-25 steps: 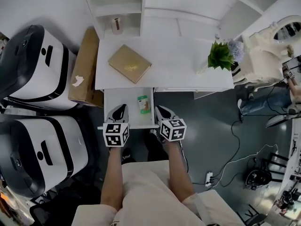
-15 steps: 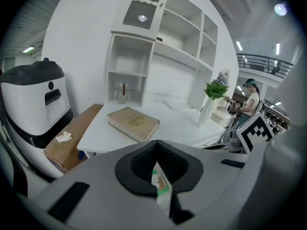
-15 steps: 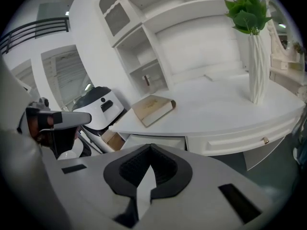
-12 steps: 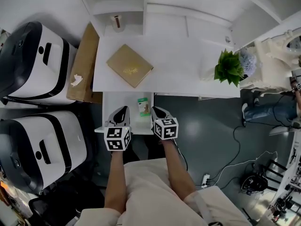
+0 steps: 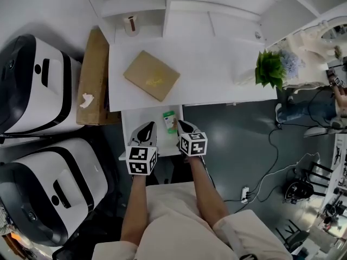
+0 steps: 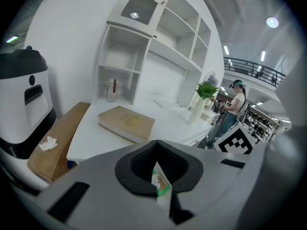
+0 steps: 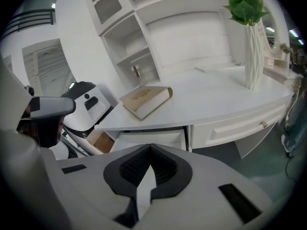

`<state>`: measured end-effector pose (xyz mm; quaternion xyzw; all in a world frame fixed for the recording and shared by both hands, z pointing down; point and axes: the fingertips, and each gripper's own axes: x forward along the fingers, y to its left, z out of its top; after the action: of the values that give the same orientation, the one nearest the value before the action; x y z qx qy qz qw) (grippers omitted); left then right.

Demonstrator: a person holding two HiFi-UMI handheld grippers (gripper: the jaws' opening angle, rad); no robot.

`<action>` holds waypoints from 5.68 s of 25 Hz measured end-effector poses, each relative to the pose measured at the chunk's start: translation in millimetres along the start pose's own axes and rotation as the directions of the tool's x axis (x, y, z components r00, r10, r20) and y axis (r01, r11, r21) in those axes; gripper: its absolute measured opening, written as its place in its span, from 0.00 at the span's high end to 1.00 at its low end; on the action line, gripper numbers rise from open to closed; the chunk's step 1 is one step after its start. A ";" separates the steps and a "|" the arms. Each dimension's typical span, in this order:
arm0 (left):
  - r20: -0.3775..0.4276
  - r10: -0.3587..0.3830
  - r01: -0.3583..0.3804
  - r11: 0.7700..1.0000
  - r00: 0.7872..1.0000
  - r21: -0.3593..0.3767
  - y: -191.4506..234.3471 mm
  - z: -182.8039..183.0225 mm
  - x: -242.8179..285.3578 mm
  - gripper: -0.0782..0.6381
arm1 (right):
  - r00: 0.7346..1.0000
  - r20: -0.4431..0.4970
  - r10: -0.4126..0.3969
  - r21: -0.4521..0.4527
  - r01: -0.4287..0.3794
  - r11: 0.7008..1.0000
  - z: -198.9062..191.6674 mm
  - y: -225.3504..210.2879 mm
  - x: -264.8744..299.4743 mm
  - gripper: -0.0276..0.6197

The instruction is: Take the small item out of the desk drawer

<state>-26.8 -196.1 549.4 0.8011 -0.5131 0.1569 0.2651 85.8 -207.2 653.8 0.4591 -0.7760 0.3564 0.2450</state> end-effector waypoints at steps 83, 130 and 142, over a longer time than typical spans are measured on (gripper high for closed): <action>-0.145 -0.177 0.187 0.980 0.973 0.060 125.5 -64.6 46.0 0.87 | 0.871 -0.398 -0.286 -0.288 0.178 0.941 -123.1 -21.9 190.4 0.42; -0.097 -0.145 0.154 0.984 0.985 0.094 47.9 -49.5 -21.6 0.87 | 0.971 0.126 -0.204 -0.072 0.214 0.974 0.4 59.2 -17.6 0.42; -0.010 -0.017 0.018 0.993 1.000 0.115 5.6 -33.2 -96.0 0.87 | 0.970 0.240 -0.021 -0.115 0.050 0.992 -1.2 93.4 -88.1 0.43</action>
<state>-72.0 -107.6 527.5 0.8189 -0.4950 0.1872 0.2221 43.4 -128.6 561.5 0.4968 -0.8115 0.2468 0.1835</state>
